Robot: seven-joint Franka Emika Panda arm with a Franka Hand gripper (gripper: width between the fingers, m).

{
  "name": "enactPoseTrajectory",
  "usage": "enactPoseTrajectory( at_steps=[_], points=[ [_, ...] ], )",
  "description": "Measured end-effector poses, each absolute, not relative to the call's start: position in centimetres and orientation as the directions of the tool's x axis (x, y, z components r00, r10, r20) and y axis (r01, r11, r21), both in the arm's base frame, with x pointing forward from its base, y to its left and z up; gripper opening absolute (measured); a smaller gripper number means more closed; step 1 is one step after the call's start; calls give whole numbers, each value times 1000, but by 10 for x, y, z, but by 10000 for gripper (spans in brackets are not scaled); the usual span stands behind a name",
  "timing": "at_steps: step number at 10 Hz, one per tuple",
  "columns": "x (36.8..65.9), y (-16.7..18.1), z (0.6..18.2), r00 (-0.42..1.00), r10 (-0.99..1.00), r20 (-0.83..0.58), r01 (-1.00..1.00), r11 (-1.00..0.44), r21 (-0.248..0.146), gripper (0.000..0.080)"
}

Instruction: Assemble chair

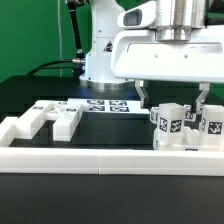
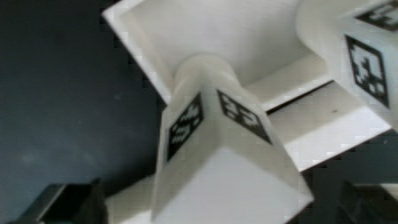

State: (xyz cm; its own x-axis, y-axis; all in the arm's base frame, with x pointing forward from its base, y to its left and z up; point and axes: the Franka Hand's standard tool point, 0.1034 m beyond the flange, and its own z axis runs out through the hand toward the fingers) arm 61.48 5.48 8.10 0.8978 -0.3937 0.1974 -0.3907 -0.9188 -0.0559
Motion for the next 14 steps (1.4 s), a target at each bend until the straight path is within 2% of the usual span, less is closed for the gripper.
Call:
enactPoseTrajectory(
  at_steps=[4,8,9,10,12,13,14],
  points=[
    [615,56,81,967,-154,205,-158,-987,3,649],
    [615,53,80,971,142,191,128,-988,83,649],
    [615,53,80,967,175,187,160,-983,92,609],
    [615,53,80,970,155,188,141,-986,88,609],
    [615,53,80,971,144,189,130,-988,86,316],
    [615,53,80,972,141,190,127,-988,85,291],
    [615,53,80,980,24,199,12,-998,60,291]
  ],
)
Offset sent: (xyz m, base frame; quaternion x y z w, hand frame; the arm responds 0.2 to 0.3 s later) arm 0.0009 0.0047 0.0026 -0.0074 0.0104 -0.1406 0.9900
